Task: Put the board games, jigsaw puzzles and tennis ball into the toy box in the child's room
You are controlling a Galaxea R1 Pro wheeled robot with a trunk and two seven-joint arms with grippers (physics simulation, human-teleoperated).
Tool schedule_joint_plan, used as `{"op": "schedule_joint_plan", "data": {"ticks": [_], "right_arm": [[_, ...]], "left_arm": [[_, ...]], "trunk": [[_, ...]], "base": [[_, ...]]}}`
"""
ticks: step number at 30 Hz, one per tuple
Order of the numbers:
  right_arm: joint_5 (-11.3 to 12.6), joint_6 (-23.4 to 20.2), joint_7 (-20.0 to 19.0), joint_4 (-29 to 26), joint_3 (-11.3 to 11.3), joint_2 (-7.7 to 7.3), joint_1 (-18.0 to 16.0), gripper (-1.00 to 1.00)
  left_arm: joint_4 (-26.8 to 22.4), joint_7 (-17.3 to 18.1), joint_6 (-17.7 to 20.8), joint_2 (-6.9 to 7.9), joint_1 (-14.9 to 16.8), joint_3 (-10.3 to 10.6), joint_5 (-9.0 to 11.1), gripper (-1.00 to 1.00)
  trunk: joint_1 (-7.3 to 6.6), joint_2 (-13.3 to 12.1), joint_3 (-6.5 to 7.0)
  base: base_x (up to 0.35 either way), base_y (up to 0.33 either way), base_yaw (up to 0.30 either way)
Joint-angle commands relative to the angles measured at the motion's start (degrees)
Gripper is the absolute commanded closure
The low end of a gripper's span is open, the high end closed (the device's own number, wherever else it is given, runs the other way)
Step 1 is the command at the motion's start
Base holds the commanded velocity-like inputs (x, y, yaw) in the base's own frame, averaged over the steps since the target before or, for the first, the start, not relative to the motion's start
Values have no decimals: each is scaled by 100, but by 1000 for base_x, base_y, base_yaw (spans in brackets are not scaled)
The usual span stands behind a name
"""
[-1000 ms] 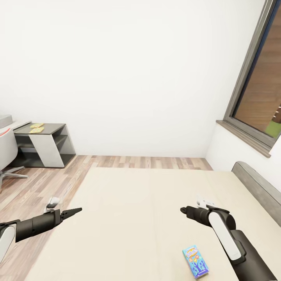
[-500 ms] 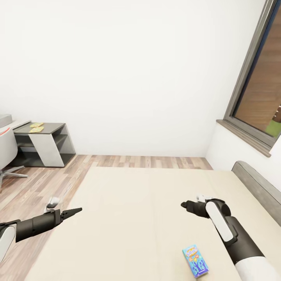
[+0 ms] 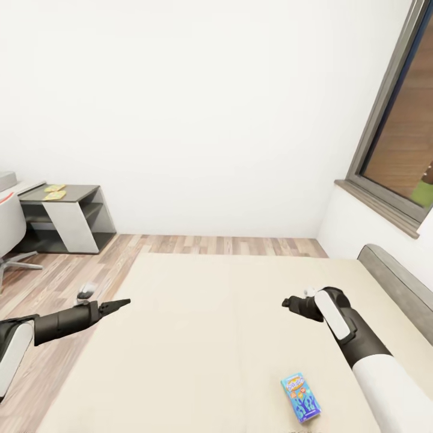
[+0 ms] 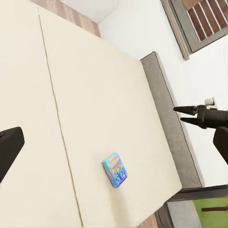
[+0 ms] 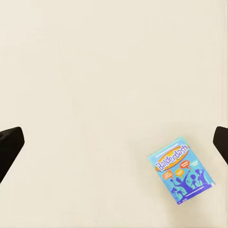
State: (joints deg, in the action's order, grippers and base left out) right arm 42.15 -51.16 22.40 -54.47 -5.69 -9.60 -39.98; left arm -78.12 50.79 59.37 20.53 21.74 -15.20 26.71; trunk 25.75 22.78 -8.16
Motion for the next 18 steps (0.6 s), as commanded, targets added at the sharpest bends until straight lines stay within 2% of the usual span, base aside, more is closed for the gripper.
{"op": "schedule_joint_plan", "data": {"ticks": [1,7,10,15,18], "right_arm": [[61,-5,59,72,-24,-10,-60,-100],[39,32,56,711,-34,-40,-401,-100],[33,58,55,1064,-36,-53,-582,-100],[27,285,44,1457,-37,-69,-717,-100],[23,454,40,1654,-40,-74,-740,-100]], "left_arm": [[33,12,24,-6,76,30,-24,-100],[400,-325,17,-56,496,366,-26,-100],[795,-709,9,-153,898,527,-26,-100],[1371,-1116,-14,-389,1201,622,-39,-100],[1568,-1211,-38,-437,1253,638,-42,-100]], "trunk": [[3,14,-23],[3,14,-79],[3,14,-108],[3,14,-155],[3,14,-183]], "base": [[0,0,0],[0,0,0],[0,0,0],[0,0,0],[0,0,0]]}}
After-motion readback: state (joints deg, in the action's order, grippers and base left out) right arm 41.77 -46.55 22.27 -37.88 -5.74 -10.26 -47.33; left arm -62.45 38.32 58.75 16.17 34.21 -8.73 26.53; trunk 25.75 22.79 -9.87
